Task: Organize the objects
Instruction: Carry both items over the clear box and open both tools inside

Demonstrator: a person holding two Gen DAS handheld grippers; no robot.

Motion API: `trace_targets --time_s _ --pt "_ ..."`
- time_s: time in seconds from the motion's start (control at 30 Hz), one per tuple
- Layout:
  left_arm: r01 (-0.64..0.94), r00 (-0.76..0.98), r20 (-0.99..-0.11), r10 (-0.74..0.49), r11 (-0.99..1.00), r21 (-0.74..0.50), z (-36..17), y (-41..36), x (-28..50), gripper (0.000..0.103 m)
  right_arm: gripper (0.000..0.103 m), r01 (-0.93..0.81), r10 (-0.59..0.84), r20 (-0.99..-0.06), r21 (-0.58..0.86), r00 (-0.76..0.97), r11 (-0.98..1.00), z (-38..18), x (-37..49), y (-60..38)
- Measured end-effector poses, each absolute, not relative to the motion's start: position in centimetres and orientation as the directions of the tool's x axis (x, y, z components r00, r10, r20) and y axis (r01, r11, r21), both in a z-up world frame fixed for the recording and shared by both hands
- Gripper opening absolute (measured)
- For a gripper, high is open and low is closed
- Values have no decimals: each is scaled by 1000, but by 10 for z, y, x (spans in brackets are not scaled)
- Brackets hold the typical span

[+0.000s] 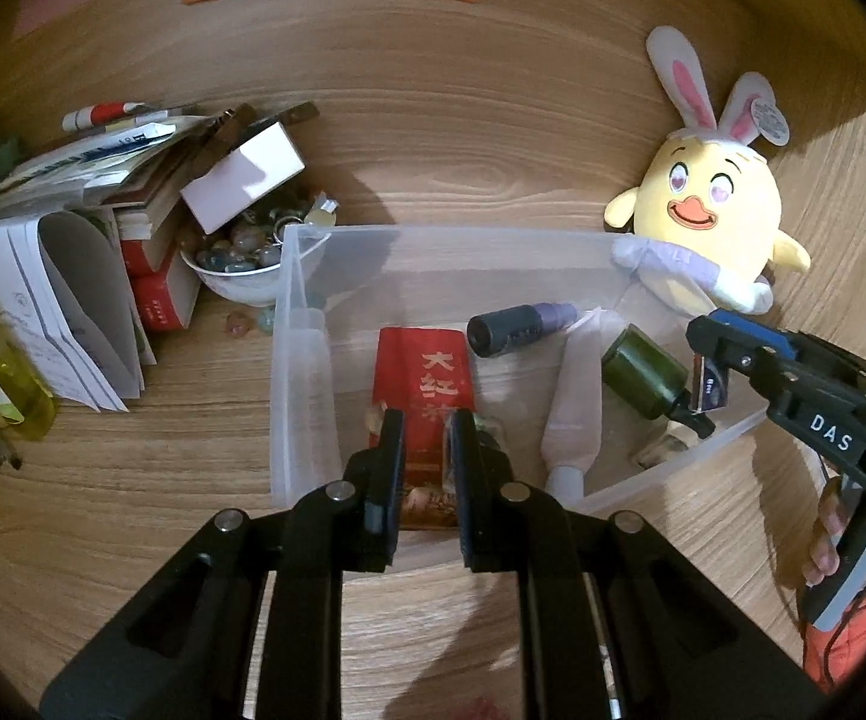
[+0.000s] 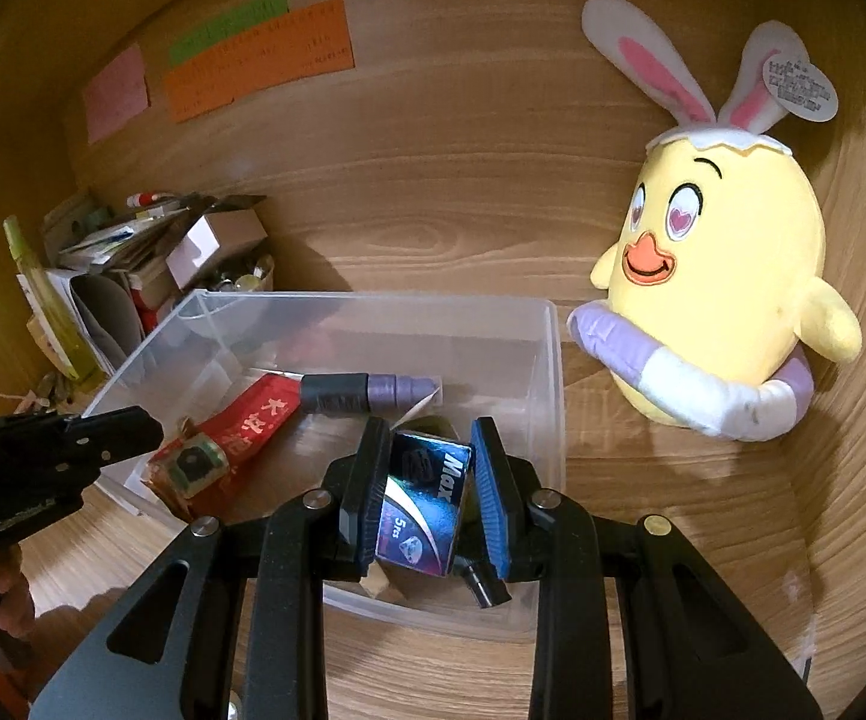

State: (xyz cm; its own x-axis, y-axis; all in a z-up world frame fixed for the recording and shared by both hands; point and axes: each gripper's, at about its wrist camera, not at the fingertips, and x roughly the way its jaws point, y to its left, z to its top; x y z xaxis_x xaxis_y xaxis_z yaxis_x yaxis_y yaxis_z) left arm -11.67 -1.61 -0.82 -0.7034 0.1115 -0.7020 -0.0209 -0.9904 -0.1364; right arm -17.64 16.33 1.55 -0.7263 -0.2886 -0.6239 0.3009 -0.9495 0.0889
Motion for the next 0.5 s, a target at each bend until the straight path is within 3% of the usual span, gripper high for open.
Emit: trace_targets --time_s 0.23,0.5 --pt "-28 -715 -688 121 -989 -144 -3 -15 -112 32 27 310 -299 -654 103 -695 -945 8 -182 161" --pt "-34 -744 -659 109 -991 -126 10 -13 -101 54 59 315 -301 -628 93 -718 -945 18 -173 159"
